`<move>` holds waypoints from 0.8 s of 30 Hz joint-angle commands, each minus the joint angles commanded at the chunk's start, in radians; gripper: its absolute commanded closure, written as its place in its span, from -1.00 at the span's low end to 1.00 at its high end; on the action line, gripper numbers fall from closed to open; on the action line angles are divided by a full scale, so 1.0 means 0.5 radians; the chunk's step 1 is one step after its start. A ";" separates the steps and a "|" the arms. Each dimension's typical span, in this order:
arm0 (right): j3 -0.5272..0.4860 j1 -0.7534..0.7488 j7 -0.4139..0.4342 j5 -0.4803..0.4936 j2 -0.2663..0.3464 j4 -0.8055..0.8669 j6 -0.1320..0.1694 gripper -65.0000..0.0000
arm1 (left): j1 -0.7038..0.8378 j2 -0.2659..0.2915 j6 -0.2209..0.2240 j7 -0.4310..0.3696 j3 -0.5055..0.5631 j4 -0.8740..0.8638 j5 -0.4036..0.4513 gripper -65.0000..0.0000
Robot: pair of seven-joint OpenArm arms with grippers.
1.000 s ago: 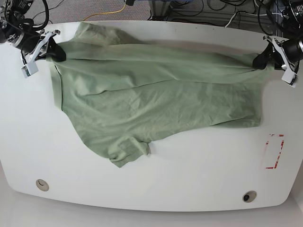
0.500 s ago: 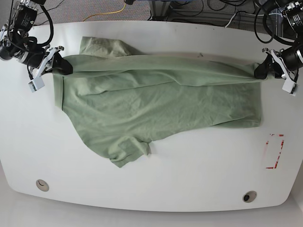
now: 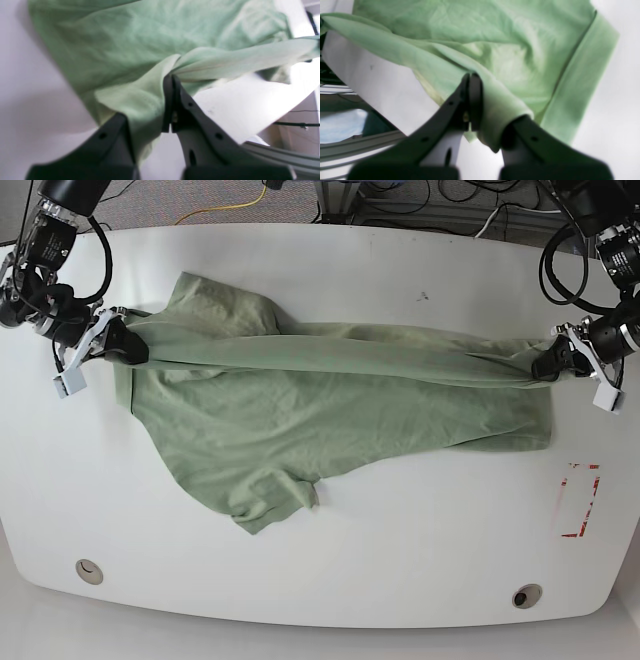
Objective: Layout the t-shirt on the table in an organized manner, then fold the t-shirt properly
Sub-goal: 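Lift the shoulder edge with both grippers and fold it over the shirt body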
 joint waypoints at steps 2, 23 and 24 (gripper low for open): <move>0.000 0.025 0.000 -0.049 -0.040 0.000 0.000 1.00 | -0.043 0.003 0.000 0.000 0.003 -0.040 0.077 1.00; 0.015 0.104 0.035 -0.555 -0.181 -0.003 0.000 -0.09 | -0.227 0.058 0.000 -0.044 0.230 -0.310 0.577 0.88; 0.015 0.104 0.035 -0.568 -0.181 -0.003 0.000 -0.27 | -0.227 0.058 0.000 -0.044 0.245 -0.310 0.580 0.78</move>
